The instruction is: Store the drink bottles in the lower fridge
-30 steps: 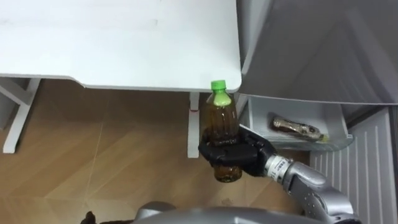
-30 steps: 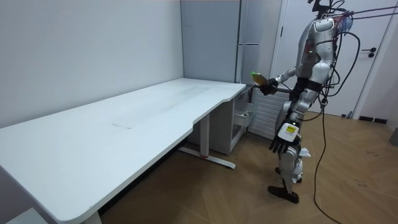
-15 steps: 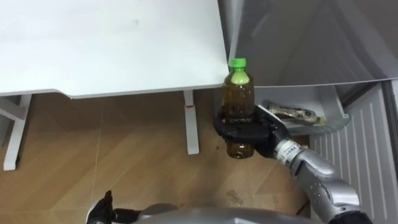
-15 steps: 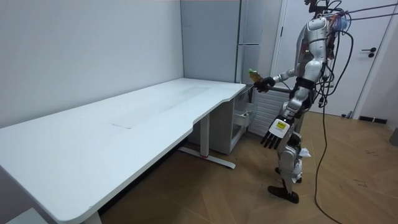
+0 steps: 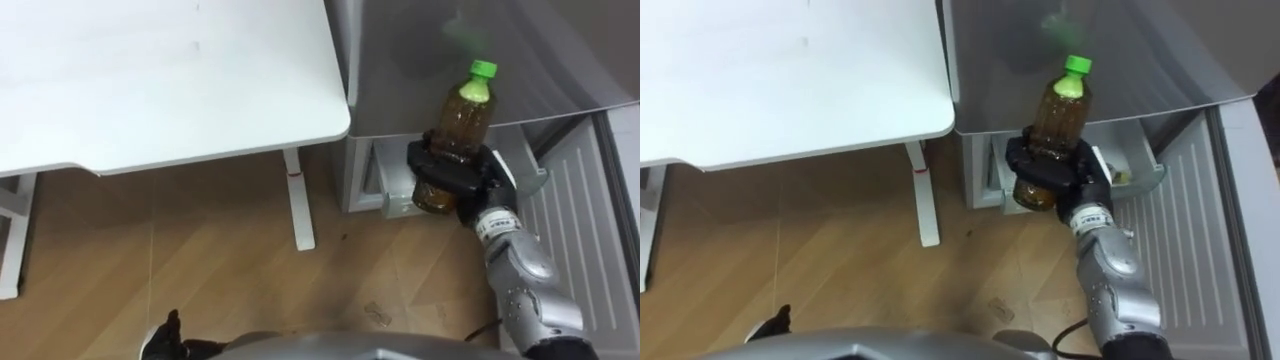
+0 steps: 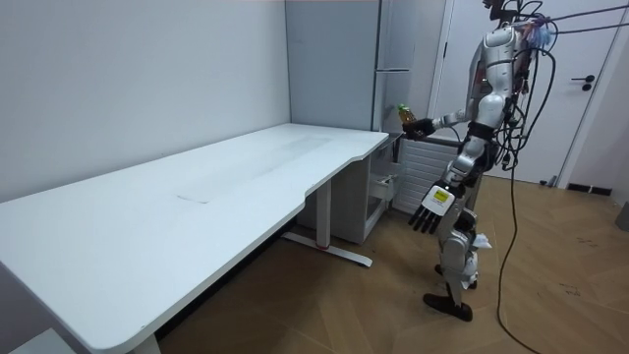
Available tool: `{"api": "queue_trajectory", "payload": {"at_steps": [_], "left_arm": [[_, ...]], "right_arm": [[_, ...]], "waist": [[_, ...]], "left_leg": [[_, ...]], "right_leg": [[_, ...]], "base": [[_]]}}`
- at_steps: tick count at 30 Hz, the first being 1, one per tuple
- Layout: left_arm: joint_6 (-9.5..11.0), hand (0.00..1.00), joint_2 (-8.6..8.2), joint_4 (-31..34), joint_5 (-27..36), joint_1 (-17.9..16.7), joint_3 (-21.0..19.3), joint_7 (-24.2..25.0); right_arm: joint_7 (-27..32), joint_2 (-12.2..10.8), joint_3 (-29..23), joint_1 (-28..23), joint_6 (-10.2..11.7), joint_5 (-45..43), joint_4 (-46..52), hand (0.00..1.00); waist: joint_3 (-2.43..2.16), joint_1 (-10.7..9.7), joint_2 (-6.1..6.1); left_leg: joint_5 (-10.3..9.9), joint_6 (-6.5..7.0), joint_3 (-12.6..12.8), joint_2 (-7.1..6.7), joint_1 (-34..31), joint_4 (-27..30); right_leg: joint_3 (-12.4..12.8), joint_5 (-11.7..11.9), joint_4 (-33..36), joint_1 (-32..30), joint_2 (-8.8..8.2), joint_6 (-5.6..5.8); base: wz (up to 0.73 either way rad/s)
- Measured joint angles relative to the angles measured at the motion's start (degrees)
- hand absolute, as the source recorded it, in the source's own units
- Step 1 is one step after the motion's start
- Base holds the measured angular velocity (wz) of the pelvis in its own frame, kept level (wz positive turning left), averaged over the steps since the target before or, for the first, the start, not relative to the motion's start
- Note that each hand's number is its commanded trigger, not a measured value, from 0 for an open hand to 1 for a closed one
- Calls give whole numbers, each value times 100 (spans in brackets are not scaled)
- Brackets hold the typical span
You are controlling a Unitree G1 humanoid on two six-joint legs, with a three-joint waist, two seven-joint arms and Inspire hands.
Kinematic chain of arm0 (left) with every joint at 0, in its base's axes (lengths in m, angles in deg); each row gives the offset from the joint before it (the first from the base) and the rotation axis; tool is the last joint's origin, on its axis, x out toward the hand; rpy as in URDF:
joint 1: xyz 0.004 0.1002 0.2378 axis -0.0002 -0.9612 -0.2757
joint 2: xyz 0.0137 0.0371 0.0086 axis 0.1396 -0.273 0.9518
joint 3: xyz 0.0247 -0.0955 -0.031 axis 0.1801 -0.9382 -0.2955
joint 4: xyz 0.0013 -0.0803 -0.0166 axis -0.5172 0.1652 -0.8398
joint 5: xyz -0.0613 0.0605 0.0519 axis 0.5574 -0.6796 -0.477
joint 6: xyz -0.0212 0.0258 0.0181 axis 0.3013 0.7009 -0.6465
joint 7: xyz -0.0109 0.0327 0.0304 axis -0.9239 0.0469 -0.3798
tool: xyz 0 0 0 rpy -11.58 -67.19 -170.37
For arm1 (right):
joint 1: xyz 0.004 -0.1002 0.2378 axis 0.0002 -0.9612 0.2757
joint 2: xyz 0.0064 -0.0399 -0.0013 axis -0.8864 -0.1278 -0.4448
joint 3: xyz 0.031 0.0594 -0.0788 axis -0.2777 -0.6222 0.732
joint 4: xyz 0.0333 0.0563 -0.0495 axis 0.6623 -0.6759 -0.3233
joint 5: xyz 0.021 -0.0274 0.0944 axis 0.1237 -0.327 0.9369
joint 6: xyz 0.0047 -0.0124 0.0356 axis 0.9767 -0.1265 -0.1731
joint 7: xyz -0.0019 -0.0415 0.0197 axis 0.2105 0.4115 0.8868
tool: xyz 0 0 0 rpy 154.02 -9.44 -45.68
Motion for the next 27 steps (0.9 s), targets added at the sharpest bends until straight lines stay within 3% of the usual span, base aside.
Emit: {"api": "queue_trajectory", "payload": {"at_steps": [16, 21, 23, 27], "left_arm": [[-18, 0, -77, 43, -106, -65, -278, -83], [-123, 0, -82, 59, -118, -72, -362, -111], [-123, 0, -54, 78, -134, -76, -362, -128], [-136, 0, -22, 91, -342, -64, -380, -198]], "right_arm": [[763, -62, 19, -79, 4, 2183, -273, 100], [1114, -57, 4, -58, -7, 3021, -593, 100], [1216, -50, 7, 23, -3, 3436, -705, 100], [1357, 27, -76, 388, 11, 4310, -1320, 100]], "waist": [[-17, -13, -36], [3, 1, -80], [15, 7, -109], [-15, -17, -158]], "left_leg": [[0, 0, 75, 0, -21, -5], [0, 0, 74, -2, -40, 42], [0, 0, 62, -4, -84, 66], [-1, 1, -32, -19, -315, 264]], "right_leg": [[35, -2, 13, -75, -2, 4], [43, -10, 73, -104, -12, 6], [30, -32, 94, -111, -15, 8], [-55, -37, 235, -299, -44, 3]], "base": [[-1], [0], [5], [11]]}}
